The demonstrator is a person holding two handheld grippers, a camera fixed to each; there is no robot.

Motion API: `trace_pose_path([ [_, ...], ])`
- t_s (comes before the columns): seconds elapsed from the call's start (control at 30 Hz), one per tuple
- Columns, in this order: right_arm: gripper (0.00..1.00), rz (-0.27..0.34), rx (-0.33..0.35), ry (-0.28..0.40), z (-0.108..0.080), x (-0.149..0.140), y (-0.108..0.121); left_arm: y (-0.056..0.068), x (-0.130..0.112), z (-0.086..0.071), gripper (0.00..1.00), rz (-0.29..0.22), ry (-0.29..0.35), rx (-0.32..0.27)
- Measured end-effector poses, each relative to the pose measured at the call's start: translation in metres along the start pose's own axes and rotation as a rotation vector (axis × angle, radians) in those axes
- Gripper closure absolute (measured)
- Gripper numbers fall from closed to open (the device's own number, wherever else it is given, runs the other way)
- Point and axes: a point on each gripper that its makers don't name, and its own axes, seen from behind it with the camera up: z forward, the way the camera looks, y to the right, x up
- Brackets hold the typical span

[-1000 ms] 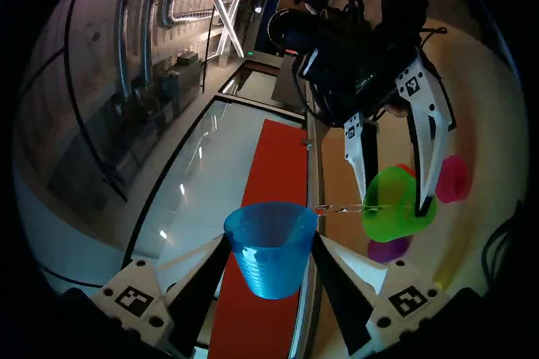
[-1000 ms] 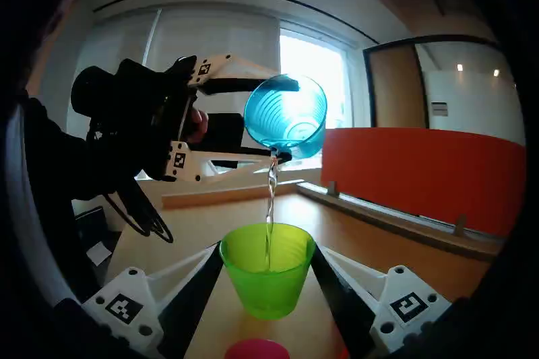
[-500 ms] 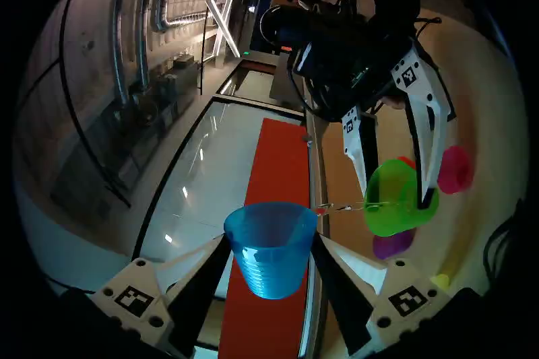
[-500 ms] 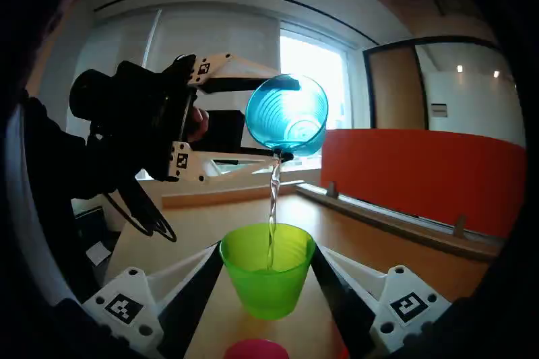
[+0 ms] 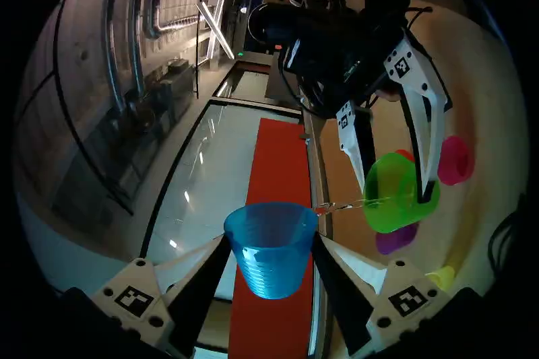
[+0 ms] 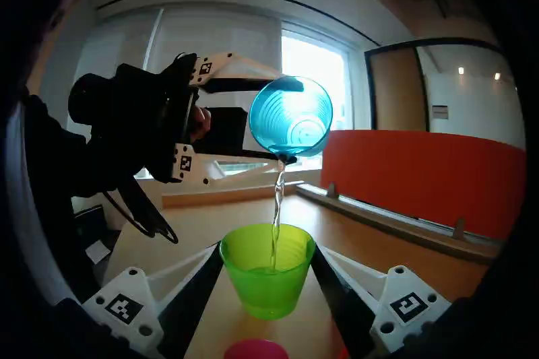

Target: Pour water

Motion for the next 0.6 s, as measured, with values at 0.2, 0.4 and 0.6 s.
trace_pose_path([
  [0.2, 0.07, 0.0, -0.002, -0.002, 0.0003, -0.0005, 0.0007, -0.0029, 0.0007, 0.0002, 0.15, 0.026, 0.003, 0.006],
  [0.4, 0.07, -0.001, -0.001, -0.001, 0.0016, -0.0003, -0.0002, -0.0024, 0.0, 0.0009, 0.15, 0.046, 0.0, 0.002],
  [0.6, 0.07, -0.006, -0.001, -0.006, 0.0031, -0.0002, -0.001, -0.0061, -0.0005, 0.0, 0.15, 0.068, -0.004, 0.01],
])
